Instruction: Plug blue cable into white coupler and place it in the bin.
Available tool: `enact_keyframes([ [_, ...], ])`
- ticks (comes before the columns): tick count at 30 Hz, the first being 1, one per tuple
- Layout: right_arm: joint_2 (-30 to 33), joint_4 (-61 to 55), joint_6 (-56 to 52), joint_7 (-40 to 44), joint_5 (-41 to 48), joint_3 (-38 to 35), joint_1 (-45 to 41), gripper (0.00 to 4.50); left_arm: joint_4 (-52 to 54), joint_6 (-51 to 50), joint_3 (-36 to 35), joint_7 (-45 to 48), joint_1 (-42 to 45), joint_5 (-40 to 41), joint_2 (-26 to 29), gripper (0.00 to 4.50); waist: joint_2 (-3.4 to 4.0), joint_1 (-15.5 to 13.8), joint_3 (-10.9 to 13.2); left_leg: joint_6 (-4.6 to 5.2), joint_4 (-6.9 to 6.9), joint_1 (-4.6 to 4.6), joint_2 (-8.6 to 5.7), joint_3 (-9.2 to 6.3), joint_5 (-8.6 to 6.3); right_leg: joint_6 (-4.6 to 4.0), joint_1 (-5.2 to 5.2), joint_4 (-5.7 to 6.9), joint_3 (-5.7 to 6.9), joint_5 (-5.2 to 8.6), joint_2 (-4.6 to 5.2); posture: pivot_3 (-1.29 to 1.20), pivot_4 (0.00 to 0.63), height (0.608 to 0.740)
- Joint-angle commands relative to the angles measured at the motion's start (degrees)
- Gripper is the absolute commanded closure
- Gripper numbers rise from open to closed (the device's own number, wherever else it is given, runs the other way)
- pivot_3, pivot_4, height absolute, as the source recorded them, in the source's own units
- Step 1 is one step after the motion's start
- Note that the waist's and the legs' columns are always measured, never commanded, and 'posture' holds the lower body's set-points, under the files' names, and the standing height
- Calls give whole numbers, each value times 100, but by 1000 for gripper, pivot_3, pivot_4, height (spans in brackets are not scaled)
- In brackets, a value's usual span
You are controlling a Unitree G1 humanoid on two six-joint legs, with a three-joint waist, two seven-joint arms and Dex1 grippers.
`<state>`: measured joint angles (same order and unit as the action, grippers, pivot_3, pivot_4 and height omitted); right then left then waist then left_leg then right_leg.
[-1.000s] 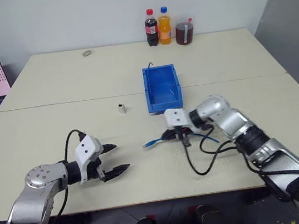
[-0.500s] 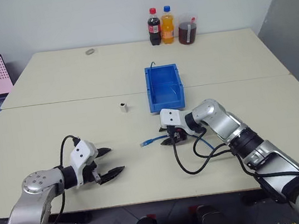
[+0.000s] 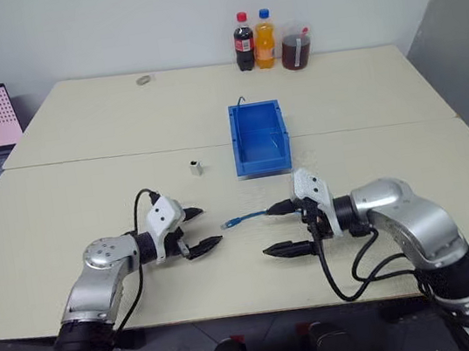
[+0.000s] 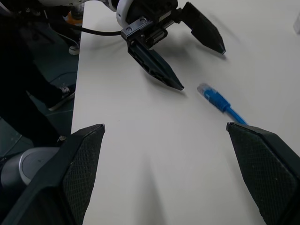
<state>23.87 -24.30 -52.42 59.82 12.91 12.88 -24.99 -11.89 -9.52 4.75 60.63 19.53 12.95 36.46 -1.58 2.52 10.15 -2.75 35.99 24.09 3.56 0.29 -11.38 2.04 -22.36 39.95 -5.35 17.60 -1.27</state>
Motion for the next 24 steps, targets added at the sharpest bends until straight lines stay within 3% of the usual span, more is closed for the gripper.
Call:
enact_keyframes([
  [1, -39, -609, -322, -516, 322, -266, 124, 78, -279, 179, 226, 134, 334, -205, -115, 0, -1, 8, -1, 0, 0, 0, 0, -4, 0, 0, 1, 1, 4, 0, 0, 0, 150, 740],
  [3, -26, -694, -396, -709, 407, -315, 158, 78, -414, 199, 366, 189, 455, -286, -196, 0, -1, 28, -1, 0, 0, 0, 1, -5, 0, 1, 1, 0, 4, 0, -4, 0, 150, 740],
  [6, 20, -780, -467, -934, 515, -351, 173, 62, -594, 260, 549, 306, 586, -445, -253, 448, -2, 33, -1, 0, 1, 2, 0, -6, 0, 1, 3, -1, 5, 1, -3, 0, 150, 740],
  [24, 380, -926, -228, -1477, 961, -319, 209, 62, -492, 358, 721, 697, 392, -644, -30, 4213, -5, 68, -4, 0, 0, -6, 1, -6, 0, 4, 7, -1, 2, 2, -3, 0, 150, 740],
])
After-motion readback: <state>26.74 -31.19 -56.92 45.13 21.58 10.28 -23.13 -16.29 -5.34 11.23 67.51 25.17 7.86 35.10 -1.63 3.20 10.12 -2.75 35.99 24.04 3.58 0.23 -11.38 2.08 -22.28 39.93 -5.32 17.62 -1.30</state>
